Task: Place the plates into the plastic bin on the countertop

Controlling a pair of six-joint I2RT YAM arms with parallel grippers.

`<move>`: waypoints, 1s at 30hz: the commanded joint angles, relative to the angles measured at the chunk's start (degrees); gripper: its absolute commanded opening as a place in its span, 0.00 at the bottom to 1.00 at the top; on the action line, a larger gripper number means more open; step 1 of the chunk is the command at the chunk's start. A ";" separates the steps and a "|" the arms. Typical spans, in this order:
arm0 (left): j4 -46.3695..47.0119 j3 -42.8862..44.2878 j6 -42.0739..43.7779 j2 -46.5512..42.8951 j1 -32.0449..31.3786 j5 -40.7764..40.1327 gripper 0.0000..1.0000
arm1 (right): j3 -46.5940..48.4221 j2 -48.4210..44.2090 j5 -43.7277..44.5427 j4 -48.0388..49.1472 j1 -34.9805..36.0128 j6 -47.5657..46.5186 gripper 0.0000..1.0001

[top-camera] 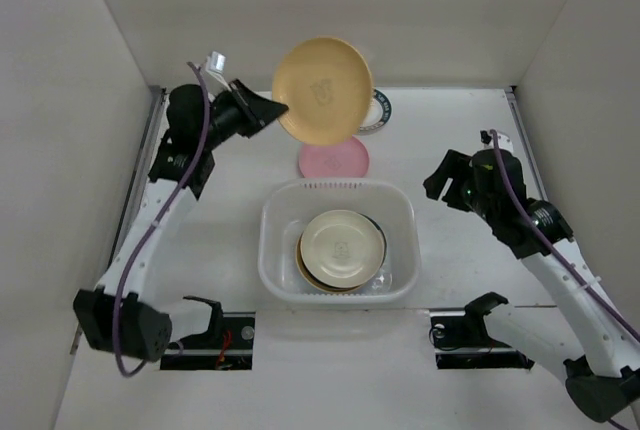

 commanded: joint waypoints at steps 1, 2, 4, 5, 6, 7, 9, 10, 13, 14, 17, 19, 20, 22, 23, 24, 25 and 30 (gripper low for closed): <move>-14.17 -6.66 8.85 -6.25 -8.02 6.73 0.05 | -0.48 -0.08 0.04 3.99 -3.29 -3.18 0.75; -17.33 -8.51 10.25 -7.84 -11.18 6.03 0.05 | -0.40 0.27 -0.40 4.43 -3.91 -3.97 0.75; -22.34 -11.41 12.10 -10.13 -16.19 2.27 0.04 | -0.04 1.15 -1.01 5.22 -4.79 -4.94 0.75; -24.63 -12.64 12.90 -11.10 -18.92 -0.45 0.04 | 0.04 1.59 -1.37 5.66 -4.97 -5.30 0.75; -26.48 -13.79 13.60 -11.72 -21.30 -3.27 0.04 | 0.13 2.03 -1.63 6.19 -5.06 -5.47 0.76; -27.72 -14.32 13.96 -11.90 -22.89 -5.38 0.04 | 0.22 2.55 -1.89 6.71 -4.97 -5.48 0.76; -29.92 -14.77 14.40 -11.90 -26.40 -8.90 0.04 | 0.31 3.43 -2.77 7.77 -4.79 -4.86 0.76; -30.36 -14.77 14.57 -11.64 -28.33 -10.57 0.04 | 0.40 3.78 -3.21 8.29 -4.79 -4.60 0.75; -31.16 -14.59 15.54 -9.53 -32.30 -14.18 0.04 | 0.31 4.49 -3.48 9.26 -3.39 -3.63 0.75; -31.77 -14.24 15.89 -8.48 -33.18 -15.32 0.04 | 0.22 4.58 -3.48 9.35 -2.78 -3.28 0.75; -32.65 -13.54 17.21 -5.67 -35.99 -18.14 0.05 | -0.39 4.14 -3.21 9.44 -1.89 -2.84 0.75; -33.79 -12.84 18.00 -3.65 -37.49 -20.25 0.07 | -0.66 3.44 -3.21 9.18 -1.81 -2.66 0.75; -34.58 -12.40 18.61 -2.42 -38.10 -21.39 0.09 | -0.83 2.91 -3.13 9.09 -1.81 -2.66 0.75; -35.99 -11.69 20.02 -0.40 -38.98 -24.55 0.15 | -1.18 2.04 -3.04 8.83 -1.81 -2.66 0.75; -36.52 -11.34 20.72 0.31 -39.07 -25.78 0.19 | -1.45 1.60 -3.04 8.74 -1.81 -2.66 0.75; -37.04 -10.90 21.42 1.01 -39.34 -27.01 0.22 | -1.71 1.33 -3.13 8.74 -1.81 -2.66 0.75; -37.48 -10.29 22.13 1.54 -39.60 -27.72 0.25 | -1.89 1.07 -3.39 8.65 -2.07 -2.66 0.75; -39.59 -4.15 23.54 0.85 -39.78 -28.43 0.56 | -1.98 1.15 -3.48 8.30 -2.24 -2.66 0.75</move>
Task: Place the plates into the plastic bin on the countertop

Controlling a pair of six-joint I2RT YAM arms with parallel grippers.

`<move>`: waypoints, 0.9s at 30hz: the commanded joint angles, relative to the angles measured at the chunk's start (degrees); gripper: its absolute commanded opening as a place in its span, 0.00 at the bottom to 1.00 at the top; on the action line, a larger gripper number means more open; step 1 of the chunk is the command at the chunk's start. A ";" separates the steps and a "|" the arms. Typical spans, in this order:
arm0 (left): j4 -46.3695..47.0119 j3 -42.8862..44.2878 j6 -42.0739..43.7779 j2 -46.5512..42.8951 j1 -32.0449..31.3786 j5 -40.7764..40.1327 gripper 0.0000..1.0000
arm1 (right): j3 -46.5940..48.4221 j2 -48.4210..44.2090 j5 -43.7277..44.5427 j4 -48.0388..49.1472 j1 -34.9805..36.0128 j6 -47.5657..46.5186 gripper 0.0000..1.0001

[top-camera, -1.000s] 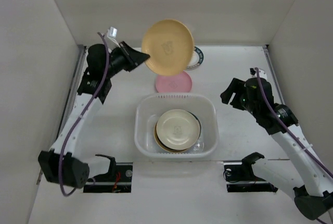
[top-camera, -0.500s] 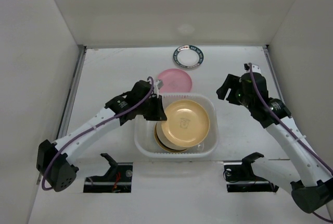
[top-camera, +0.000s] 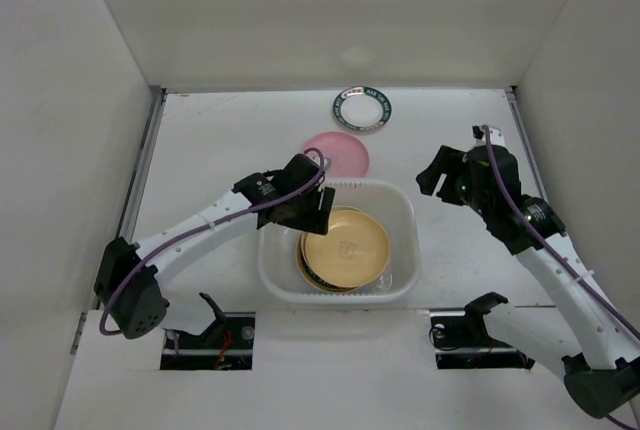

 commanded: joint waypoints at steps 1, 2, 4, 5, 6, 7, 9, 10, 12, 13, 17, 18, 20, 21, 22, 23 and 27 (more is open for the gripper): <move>-2.48 8.36 2.58 -2.65 -0.20 -2.44 0.60 | -0.03 -0.27 -0.22 2.14 -0.06 0.35 0.75; -3.36 11.25 2.75 -3.35 0.24 -2.01 0.64 | 0.14 -0.01 -0.13 2.14 -0.06 0.35 0.75; -3.98 16.70 3.02 -5.11 2.60 -1.22 0.76 | 0.41 0.52 -0.13 2.40 -0.06 0.35 0.75; -3.89 18.38 3.02 -5.99 4.10 -0.60 0.79 | 0.50 0.78 -0.13 2.57 -0.06 0.35 0.75; -3.46 20.14 3.02 -6.86 6.90 0.62 0.83 | 0.58 1.05 -0.13 2.66 -0.06 0.35 0.75; -2.67 21.20 2.93 -7.48 10.32 2.29 0.84 | 0.67 1.22 -0.13 2.75 -0.06 0.27 0.75; 0.22 20.60 2.32 -7.75 17.61 5.62 0.85 | 0.67 1.58 -0.05 3.19 -0.06 0.26 0.76; 2.32 19.38 1.36 -7.32 21.65 7.47 0.85 | 0.59 1.75 -0.13 3.45 -0.06 0.26 0.76; 7.32 16.31 -1.36 -6.00 27.46 10.55 0.85 | 0.32 2.02 -0.22 3.72 -0.15 0.35 0.76; 10.75 14.38 -2.51 -4.69 30.01 13.09 0.85 | 0.32 2.10 -0.22 3.72 -0.15 0.35 0.76; 22.09 9.18 -6.55 4.44 36.18 21.36 0.84 | -0.47 1.76 -0.22 3.81 -0.23 0.35 0.76; 24.47 8.48 -7.34 6.20 36.80 22.07 0.84 | -0.82 1.49 -0.22 3.81 -0.23 0.35 0.76; 30.62 7.24 -9.62 10.51 37.86 24.27 0.83 | -1.35 0.70 -0.31 3.63 -0.32 0.26 0.76; 33.00 7.06 -10.51 12.79 38.30 25.06 0.83 | -1.78 0.35 -0.31 3.46 -0.50 0.26 0.76; 34.33 7.06 -11.04 14.55 38.56 25.68 0.82 | -1.96 0.09 -0.40 3.28 -0.59 0.35 0.76; 35.38 7.32 -11.56 16.22 38.65 26.38 0.81 | -2.14 -0.18 -0.48 3.19 -0.67 0.35 0.76; 38.90 8.99 -12.27 22.82 37.87 27.18 0.80 | -2.67 -1.23 -0.57 2.58 -1.29 0.44 0.76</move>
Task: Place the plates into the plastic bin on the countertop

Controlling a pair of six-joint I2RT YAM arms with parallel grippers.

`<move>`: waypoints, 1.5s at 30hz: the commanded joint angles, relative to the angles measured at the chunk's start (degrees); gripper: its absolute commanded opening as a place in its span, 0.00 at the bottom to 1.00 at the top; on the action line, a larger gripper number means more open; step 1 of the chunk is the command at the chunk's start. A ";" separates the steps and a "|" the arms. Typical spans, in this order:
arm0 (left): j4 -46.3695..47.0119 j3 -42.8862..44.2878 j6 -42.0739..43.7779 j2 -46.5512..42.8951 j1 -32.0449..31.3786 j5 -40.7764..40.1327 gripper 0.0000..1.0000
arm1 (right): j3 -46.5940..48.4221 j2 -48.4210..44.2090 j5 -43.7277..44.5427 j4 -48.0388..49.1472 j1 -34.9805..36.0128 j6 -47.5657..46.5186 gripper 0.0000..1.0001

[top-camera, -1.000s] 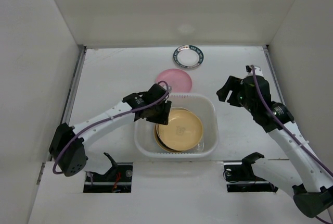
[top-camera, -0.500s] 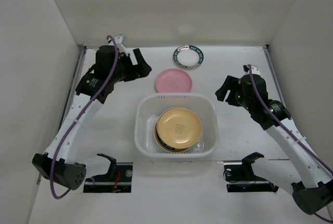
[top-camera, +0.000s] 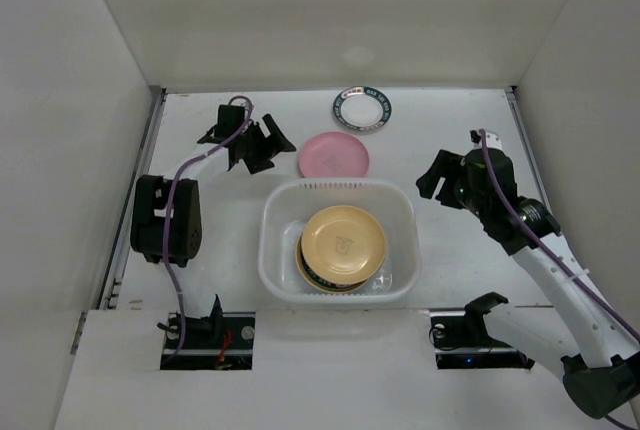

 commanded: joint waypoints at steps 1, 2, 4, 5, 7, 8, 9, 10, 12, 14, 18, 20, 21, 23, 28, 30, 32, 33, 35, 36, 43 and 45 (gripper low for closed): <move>9.22 2.39 -1.74 0.84 -1.17 3.81 0.80 | -0.24 -1.87 -0.33 1.79 -0.70 0.31 0.76; 9.84 2.92 -1.65 2.24 -1.70 3.72 0.80 | -0.42 -2.13 -0.33 1.70 -0.79 0.40 0.76; 10.46 4.06 -1.39 4.44 -2.58 3.90 0.79 | -0.59 -2.48 -0.33 1.61 -0.96 0.48 0.76; 10.46 4.76 -0.95 5.76 -3.02 3.90 0.79 | -0.68 -2.66 -0.33 1.53 -0.96 0.49 0.76; 10.02 6.00 -0.07 7.96 -3.72 3.90 0.79 | -0.77 -3.10 -0.33 1.35 -0.96 0.49 0.76; 9.67 6.61 0.28 9.02 -3.90 3.64 0.79 | -0.86 -3.36 -0.33 1.26 -0.96 0.57 0.76; 9.41 7.05 0.63 9.98 -4.08 3.64 0.78 | -0.94 -3.71 -0.33 1.26 -1.05 0.66 0.76; 9.15 7.40 0.90 10.60 -4.08 3.64 0.78 | -1.03 -3.89 -0.33 1.26 -1.05 0.75 0.76; 8.18 8.46 1.77 12.18 -4.43 3.29 0.78 | -1.38 -4.33 -0.42 1.26 -1.14 1.01 0.76; 6.60 9.42 2.83 13.50 -4.52 2.50 0.76 | -1.56 -4.59 -0.94 1.26 -1.23 1.10 0.76; 3.17 11.45 5.29 15.70 -4.78 0.65 0.74 | -1.74 -4.59 -1.65 1.26 -1.40 1.19 0.76; 1.68 12.41 6.43 16.67 -5.13 -0.66 0.72 | -1.74 -4.77 -1.74 1.35 -1.49 1.01 0.76; 0.80 12.94 6.96 17.20 -5.22 -1.37 0.71 | -1.74 -4.77 -1.74 1.35 -1.58 0.93 0.76; -0.87 13.99 8.10 17.99 -5.57 -2.42 0.69 | -1.82 -4.95 -1.83 1.35 -1.84 0.84 0.76; -3.42 16.28 10.12 19.84 -6.98 -4.45 0.54 | -2.52 -6.00 -1.83 1.26 -1.93 0.92 0.75; -4.30 17.16 10.56 20.62 -7.76 -5.33 0.46 | -2.96 -6.79 -1.83 1.26 -2.11 1.01 0.75; -4.92 17.86 11.00 21.07 -8.29 -5.77 0.37 | -3.49 -7.49 -1.83 1.26 -2.19 1.19 0.75; -5.18 18.13 11.09 21.15 -8.47 -6.20 0.28 | -3.67 -7.84 -1.83 1.26 -2.28 1.19 0.75; -5.53 18.22 11.09 20.98 -8.65 -7.08 0.12 | -3.85 -8.28 -1.83 0.91 -2.37 1.19 0.75; -5.71 18.13 11.18 20.54 -8.65 -7.61 0.09 | -3.93 -8.46 -1.83 0.74 -2.37 1.19 0.75; -5.71 12.17 10.83 10.46 -4.27 -10.59 0.04 | -3.93 -8.46 -2.53 0.82 -2.46 1.19 0.75; -5.36 10.14 10.22 6.33 -1.72 -12.26 0.04 | -3.93 -8.02 -2.97 1.17 -2.46 1.19 0.75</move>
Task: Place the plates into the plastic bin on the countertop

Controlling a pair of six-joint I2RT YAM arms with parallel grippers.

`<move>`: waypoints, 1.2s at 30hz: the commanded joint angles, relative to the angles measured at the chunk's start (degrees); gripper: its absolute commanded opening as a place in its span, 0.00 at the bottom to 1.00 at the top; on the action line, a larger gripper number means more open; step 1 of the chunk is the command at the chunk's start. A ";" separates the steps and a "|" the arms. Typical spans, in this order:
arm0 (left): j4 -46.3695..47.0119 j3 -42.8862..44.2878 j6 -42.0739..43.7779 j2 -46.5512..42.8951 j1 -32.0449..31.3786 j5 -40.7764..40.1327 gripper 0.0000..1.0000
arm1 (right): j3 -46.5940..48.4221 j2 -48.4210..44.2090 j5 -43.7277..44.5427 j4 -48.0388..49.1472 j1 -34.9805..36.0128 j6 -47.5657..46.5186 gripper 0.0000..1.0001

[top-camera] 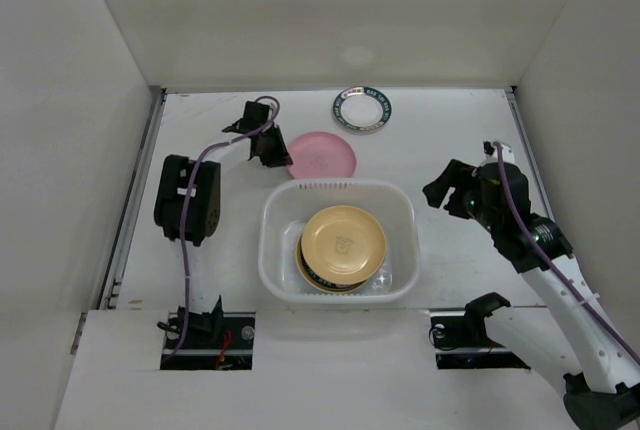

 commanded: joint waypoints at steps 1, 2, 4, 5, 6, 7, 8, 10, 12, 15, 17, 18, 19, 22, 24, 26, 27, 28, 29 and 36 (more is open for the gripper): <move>-0.79 -2.98 0.08 -11.57 5.94 -5.34 0.04 | 0.31 0.19 -1.28 1.70 -0.23 0.25 0.75; -0.44 -3.60 -0.19 -13.24 7.08 -5.70 0.04 | 0.31 0.46 -1.37 1.87 -0.14 0.25 0.75; 0.70 -5.00 -1.59 -17.46 9.98 -5.79 0.04 | 0.31 0.99 -1.46 2.57 -0.14 0.25 0.75; 1.40 -5.62 -2.55 -19.48 11.21 -5.79 0.04 | 0.31 1.25 -1.55 2.93 -0.14 0.25 0.75; 1.76 -6.06 -3.35 -20.98 12.27 -5.79 0.04 | 0.31 1.51 -1.64 3.19 -0.05 0.25 0.75; 2.19 -6.59 -4.49 -23.08 13.50 -5.79 0.04 | 0.39 1.78 -1.64 3.37 0.12 0.25 0.75; 2.81 -7.37 -5.72 -25.54 14.82 -5.79 0.04 | 0.48 2.04 -1.81 3.54 0.39 0.25 0.75; 3.78 -8.69 -8.18 -29.93 16.84 -5.09 0.04 | 0.66 2.39 -1.99 3.89 1.00 0.25 0.75; 3.52 -9.40 -9.33 -34.51 17.82 -3.34 0.04 | 0.66 2.48 -2.08 4.33 1.27 0.25 0.75; 1.24 -9.93 -8.90 -41.45 16.60 3.33 0.06 | 0.40 2.83 -2.08 5.04 1.27 0.16 0.75; -0.25 -11.50 -7.50 -44.79 12.92 8.16 0.07 | 0.13 3.45 -2.08 5.82 1.27 -0.01 0.75; -1.65 -12.99 -6.70 -46.64 10.72 10.02 0.07 | 0.13 3.88 -2.08 6.53 0.83 -0.01 0.75; -2.89 -14.40 -6.09 -47.96 8.79 10.73 0.07 | 0.22 4.50 -1.90 7.58 0.31 -0.19 0.75; -8.59 -18.27 -3.71 -52.10 0.35 10.74 0.07 | 1.71 7.74 -1.81 11.18 -2.68 0.07 0.76; -12.90 -19.33 -1.78 -54.12 -7.19 8.73 0.07 | 3.03 10.99 -2.51 14.86 -5.22 0.86 0.75; -16.76 -19.51 -0.03 -54.83 -12.91 5.48 0.07 | 4.69 15.38 -4.35 18.90 -7.68 2.00 0.75; -18.44 -19.51 0.77 -54.83 -15.90 3.64 0.07 | 5.31 17.06 -5.32 20.32 -8.57 2.35 0.75; -19.85 -19.69 1.21 -54.66 -18.54 1.79 0.07 | 6.27 20.12 -6.81 22.68 -10.06 3.05 0.74; -20.56 -20.03 1.39 -54.48 -20.57 0.03 0.07 | 7.24 22.67 -8.39 24.36 -11.03 3.84 0.74; -20.65 -21.62 0.95 -52.29 -26.39 -4.82 0.08 | 15.06 42.71 -20.52 35.70 -15.17 11.75 0.69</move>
